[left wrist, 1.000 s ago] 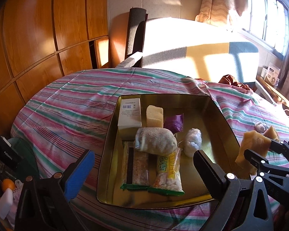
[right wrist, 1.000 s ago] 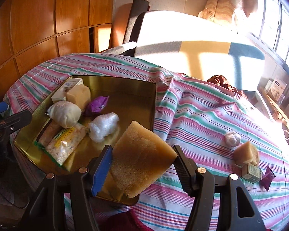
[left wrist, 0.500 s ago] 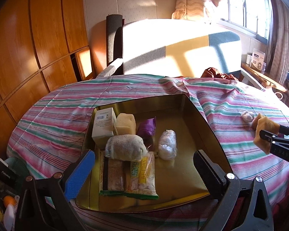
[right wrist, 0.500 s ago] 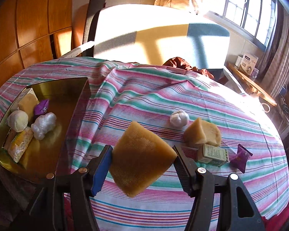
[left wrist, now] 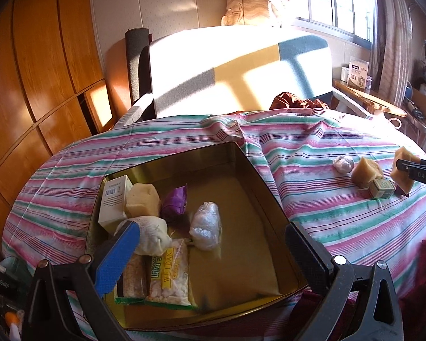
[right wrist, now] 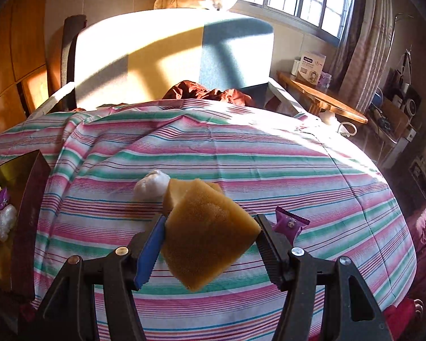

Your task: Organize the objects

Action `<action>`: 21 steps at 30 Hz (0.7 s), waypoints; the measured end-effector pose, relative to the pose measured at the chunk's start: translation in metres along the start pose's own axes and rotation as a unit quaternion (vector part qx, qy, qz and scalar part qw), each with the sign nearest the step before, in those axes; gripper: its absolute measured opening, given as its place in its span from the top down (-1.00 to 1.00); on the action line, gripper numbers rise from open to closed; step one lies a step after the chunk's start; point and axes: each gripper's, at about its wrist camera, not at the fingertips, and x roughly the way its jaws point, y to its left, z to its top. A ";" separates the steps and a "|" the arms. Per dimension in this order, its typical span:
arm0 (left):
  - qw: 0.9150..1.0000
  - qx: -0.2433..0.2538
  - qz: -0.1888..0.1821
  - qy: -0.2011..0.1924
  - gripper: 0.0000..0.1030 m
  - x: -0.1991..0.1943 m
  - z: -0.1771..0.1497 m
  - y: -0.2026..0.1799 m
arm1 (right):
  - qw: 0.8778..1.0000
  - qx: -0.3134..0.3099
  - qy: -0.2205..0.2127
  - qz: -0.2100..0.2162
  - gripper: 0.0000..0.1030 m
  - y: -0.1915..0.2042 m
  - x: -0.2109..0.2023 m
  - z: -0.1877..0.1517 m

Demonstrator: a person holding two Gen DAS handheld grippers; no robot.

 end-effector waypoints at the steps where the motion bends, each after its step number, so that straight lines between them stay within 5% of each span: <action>1: 1.000 0.004 -0.002 0.000 -1.00 0.001 0.001 -0.004 | 1.000 0.014 0.002 -0.003 -0.24 -0.009 0.003 0.000; 9: 0.999 0.029 -0.031 0.015 -1.00 0.020 0.014 -0.040 | 0.985 0.164 0.032 0.031 -0.25 -0.065 0.018 -0.010; 21: 0.992 0.053 -0.108 0.048 -0.88 0.064 0.043 -0.109 | 0.971 0.231 0.046 0.034 -0.26 -0.087 0.022 -0.019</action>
